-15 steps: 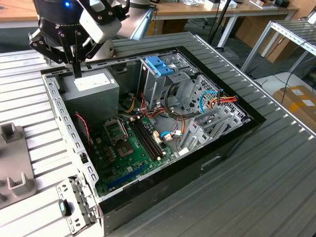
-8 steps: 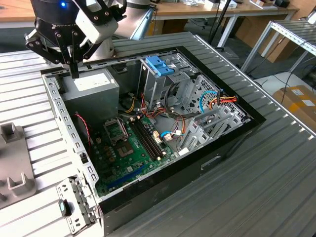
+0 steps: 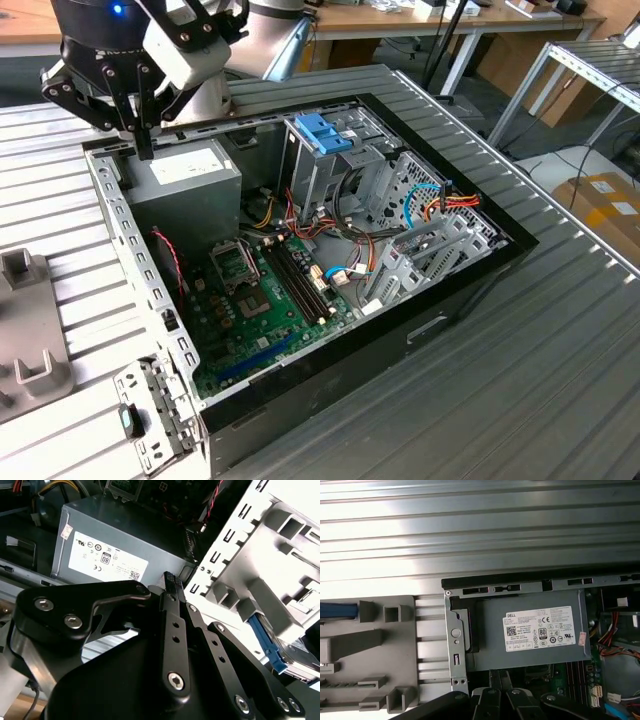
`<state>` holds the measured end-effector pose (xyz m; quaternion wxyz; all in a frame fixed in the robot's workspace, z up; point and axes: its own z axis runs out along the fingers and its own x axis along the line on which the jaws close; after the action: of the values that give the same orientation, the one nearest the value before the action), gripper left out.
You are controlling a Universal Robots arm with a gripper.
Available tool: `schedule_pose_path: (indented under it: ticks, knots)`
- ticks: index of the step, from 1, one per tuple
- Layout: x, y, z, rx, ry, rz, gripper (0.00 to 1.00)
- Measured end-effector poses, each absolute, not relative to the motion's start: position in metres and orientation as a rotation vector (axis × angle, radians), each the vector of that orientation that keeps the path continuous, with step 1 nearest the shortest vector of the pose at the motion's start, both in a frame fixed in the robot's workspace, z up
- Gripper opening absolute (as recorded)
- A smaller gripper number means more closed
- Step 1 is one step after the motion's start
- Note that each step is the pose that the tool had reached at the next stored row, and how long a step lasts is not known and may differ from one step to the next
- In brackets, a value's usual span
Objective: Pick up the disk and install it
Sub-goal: 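Reach for the disk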
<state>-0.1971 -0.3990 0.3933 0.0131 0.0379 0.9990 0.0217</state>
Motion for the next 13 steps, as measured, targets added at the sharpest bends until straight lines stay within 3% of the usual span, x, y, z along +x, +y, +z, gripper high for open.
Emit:
schedule_pose_path:
  ticks: [13]
  knots:
    - [-0.2083, -0.3989, 0.3933, 0.118, 3.112, 0.068, 0.10]
